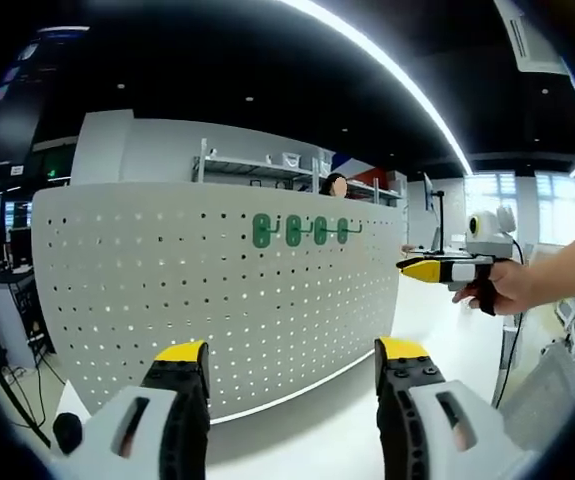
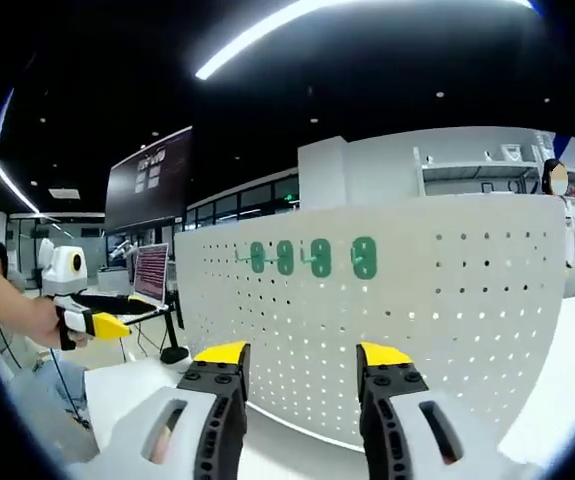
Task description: Insert the hook assembly into the mounting plate slot until the hook locks in place.
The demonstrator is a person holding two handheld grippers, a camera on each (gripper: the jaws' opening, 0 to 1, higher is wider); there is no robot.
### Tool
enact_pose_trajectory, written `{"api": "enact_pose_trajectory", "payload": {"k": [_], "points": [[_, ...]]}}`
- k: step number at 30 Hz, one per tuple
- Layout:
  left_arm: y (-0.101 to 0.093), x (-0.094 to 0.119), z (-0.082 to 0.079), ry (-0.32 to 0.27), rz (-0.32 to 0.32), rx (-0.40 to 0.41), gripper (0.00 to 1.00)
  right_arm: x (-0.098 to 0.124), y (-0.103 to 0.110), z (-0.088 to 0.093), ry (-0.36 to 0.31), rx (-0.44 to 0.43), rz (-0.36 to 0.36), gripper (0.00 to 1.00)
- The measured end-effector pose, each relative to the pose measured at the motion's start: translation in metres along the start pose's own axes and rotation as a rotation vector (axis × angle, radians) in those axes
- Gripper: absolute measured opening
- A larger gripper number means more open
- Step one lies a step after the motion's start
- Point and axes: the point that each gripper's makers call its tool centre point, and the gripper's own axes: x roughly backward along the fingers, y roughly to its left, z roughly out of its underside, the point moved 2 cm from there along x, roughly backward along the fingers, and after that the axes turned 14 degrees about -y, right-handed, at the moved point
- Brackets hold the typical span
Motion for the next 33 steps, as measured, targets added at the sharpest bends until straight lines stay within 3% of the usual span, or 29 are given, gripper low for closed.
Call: {"api": "enact_pose_trajectory", "payload": {"k": [14,22,33], "points": [[-0.002,0.002,0.0,-0.007,0.002,-0.006,0.72,0.02,0.006,0.0,0.0,-0.004,-0.002,0.43],[0.001,0.018,-0.002,-0.036,0.003,0.004,0.76,0.04,0.011,0.004,0.009,0.003,-0.015,0.44],[0.004,0.037,0.0,-0.028,-0.015,-0.011,0.81,0.066,0.018,0.011,0.022,-0.013,0.006,0.47]]}}
